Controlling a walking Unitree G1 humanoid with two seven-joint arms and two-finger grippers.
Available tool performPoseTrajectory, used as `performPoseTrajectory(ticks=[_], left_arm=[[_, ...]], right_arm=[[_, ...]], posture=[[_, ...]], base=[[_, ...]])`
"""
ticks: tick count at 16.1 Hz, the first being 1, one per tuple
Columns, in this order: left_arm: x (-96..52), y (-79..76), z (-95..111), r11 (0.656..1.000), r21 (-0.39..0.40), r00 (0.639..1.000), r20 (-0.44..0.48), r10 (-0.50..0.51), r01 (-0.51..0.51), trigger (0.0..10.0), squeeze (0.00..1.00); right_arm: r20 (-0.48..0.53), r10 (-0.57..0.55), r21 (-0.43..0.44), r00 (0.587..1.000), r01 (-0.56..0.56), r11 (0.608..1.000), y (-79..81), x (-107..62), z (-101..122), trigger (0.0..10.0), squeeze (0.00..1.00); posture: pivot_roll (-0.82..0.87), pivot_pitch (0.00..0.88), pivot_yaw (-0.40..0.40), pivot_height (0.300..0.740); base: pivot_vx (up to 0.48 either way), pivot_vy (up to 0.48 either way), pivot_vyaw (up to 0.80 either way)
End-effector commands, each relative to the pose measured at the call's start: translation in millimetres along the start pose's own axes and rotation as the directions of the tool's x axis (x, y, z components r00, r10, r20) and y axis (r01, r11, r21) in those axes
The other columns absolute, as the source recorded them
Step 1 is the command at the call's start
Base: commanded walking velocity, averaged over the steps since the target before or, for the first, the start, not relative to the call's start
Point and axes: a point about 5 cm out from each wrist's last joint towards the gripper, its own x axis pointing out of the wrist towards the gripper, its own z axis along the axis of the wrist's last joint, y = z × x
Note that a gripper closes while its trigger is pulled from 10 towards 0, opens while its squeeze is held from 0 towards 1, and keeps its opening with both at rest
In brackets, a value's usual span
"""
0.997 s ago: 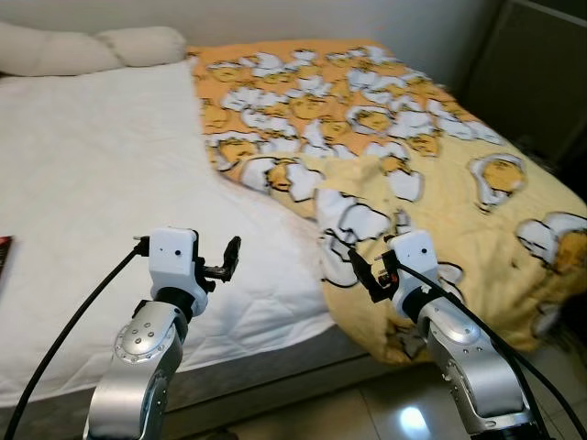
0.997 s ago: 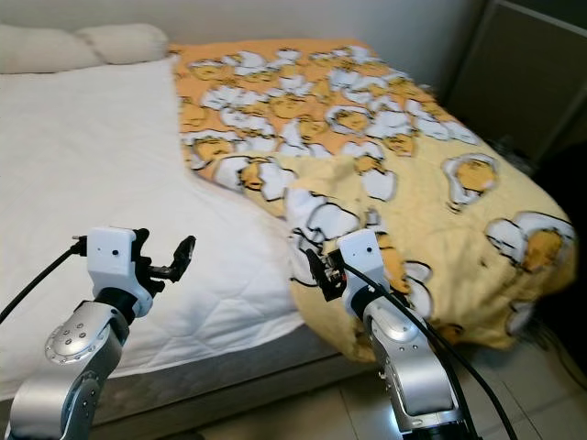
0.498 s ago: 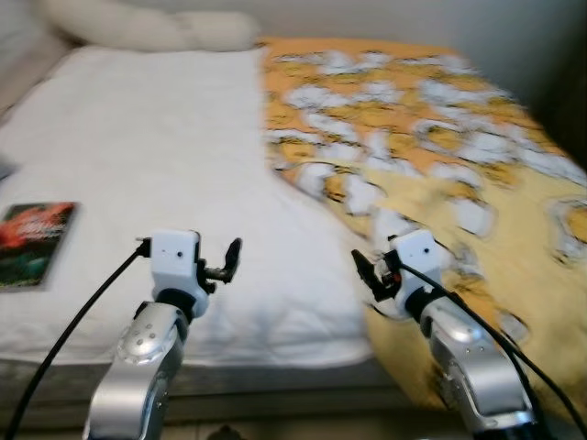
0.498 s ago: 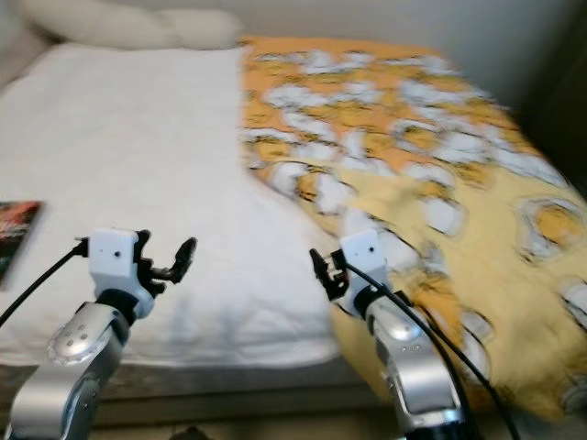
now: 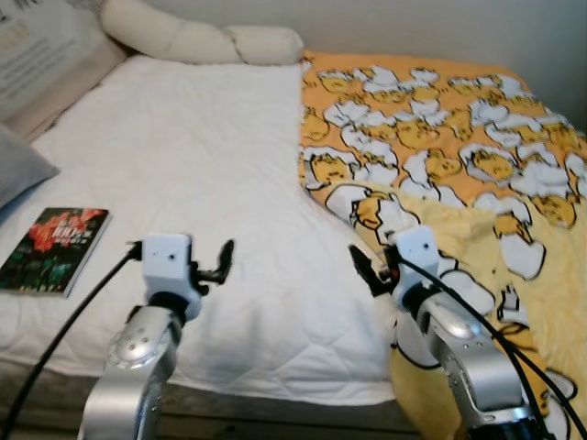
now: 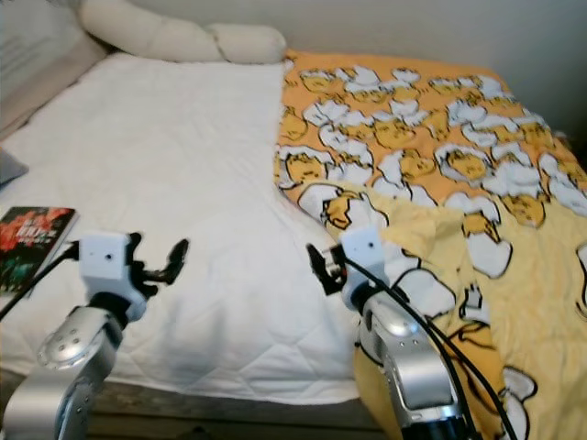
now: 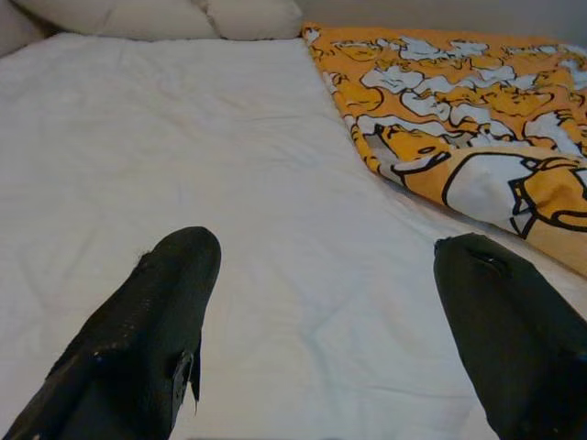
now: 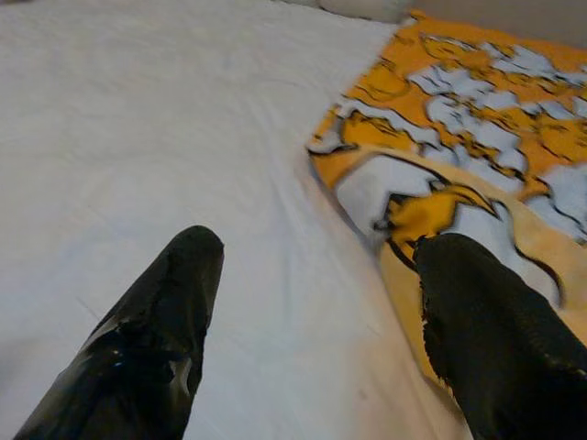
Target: Clean up the room
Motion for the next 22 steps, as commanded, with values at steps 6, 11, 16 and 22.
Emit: performPoseTrajectory(ticks=[6,11,16,22], left_arm=[[-6.0,-28.4,2.2,0.946,0.001,0.945,-0.038,-0.324,0.324,10.0,0.00],[-7.1,-38.3,5.9,0.861,0.025,0.858,-0.092,-0.505,0.509,10.0,0.00],[-7.2,-40.7,13.2,0.805,0.059,0.804,-0.123,-0.582,0.591,10.0,0.00],[-16.8,-46.4,14.6,0.729,0.062,0.727,-0.167,-0.666,0.682,10.0,0.00]], right_arm=[[-0.172,-0.256,0.081,0.951,0.273,0.959,-65.5,13.3,-18.3,10.0,0.00],[-0.315,-0.345,0.126,0.884,0.399,0.908,-104.7,24.1,-39.9,10.0,0.00],[-0.406,-0.409,0.178,0.817,0.510,0.842,-123.7,23.2,-54.6,10.0,0.00],[-0.441,-0.441,0.213,0.781,0.569,0.794,-134.9,16.5,-63.1,8.5,0.00]], posture=[[0.04,0.000,-0.018,0.740],[0.06,0.000,-0.008,0.740],[0.08,0.000,0.015,0.740],[0.09,0.000,0.025,0.740]], base=[[0.000,0.000,0.00],[0.000,0.000,0.00],[0.000,0.000,0.00],[0.000,0.000,0.00]])
